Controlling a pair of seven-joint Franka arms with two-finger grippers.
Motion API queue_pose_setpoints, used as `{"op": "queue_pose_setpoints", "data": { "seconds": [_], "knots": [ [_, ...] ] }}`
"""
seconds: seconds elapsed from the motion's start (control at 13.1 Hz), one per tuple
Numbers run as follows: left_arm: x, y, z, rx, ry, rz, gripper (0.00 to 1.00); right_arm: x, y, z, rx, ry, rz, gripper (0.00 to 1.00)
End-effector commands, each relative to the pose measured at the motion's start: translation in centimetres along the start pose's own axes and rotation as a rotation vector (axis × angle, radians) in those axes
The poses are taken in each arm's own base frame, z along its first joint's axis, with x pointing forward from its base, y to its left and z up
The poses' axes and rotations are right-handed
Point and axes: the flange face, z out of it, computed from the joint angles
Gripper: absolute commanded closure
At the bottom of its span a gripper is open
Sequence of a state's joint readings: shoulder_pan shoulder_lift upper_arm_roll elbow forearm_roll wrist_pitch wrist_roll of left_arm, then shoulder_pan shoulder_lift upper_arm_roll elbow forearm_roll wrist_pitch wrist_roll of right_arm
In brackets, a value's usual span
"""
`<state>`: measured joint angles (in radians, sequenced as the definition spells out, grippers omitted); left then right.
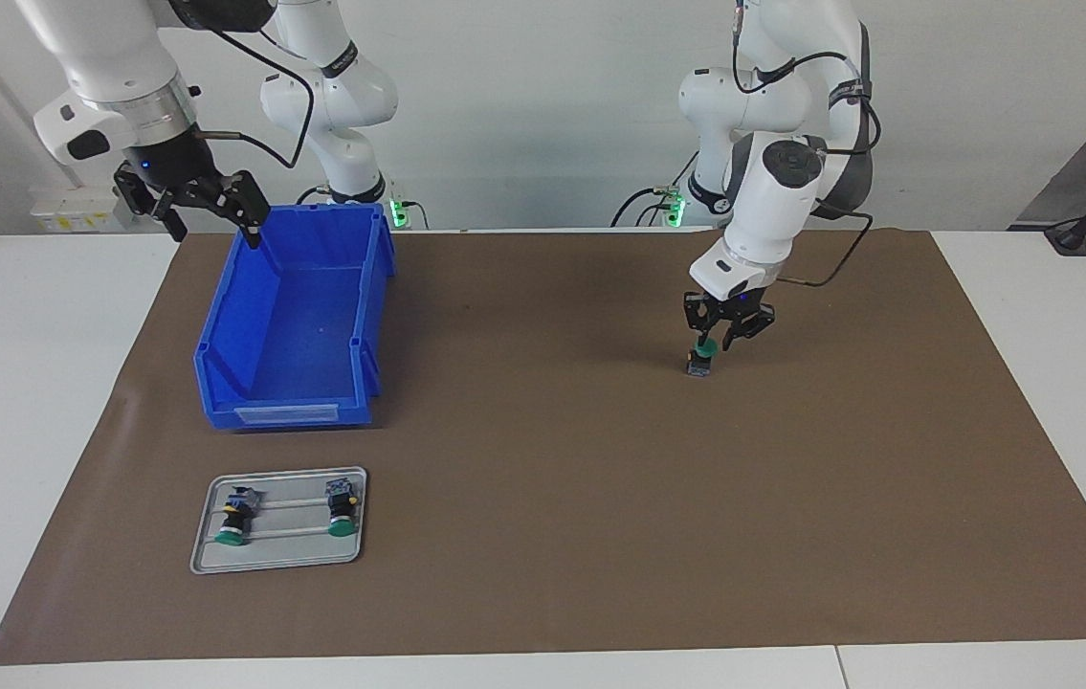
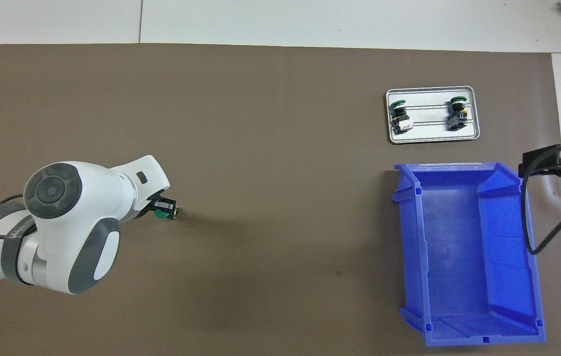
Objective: Place and press button with both arms
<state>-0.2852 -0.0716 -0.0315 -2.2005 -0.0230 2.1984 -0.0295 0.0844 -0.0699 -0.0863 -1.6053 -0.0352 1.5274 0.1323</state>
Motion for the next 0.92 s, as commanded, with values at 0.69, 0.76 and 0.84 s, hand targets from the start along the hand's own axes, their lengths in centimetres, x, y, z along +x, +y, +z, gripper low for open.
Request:
{"op": "queue_pose_setpoints", "data": {
  "seconds": [0.69, 0.76, 0.84],
  "knots": [
    [3.5, -11.5, -20.2, 0.029, 0.009, -0.086, 0.00, -0.3, 0.1, -0.4, 0.025, -0.009, -0.011, 0.00],
    [3.9, -11.6, -21.1, 0.028, -0.003, -0.088, 0.00, -0.3, 0.1, -0.4, 0.025, -0.009, -0.011, 0.00],
    [4.1, -11.9, -22.2, 0.029, -0.005, -0.092, 0.00, -0.3, 0.1, -0.4, 0.025, -0.009, -0.011, 0.00]
  ]
}}
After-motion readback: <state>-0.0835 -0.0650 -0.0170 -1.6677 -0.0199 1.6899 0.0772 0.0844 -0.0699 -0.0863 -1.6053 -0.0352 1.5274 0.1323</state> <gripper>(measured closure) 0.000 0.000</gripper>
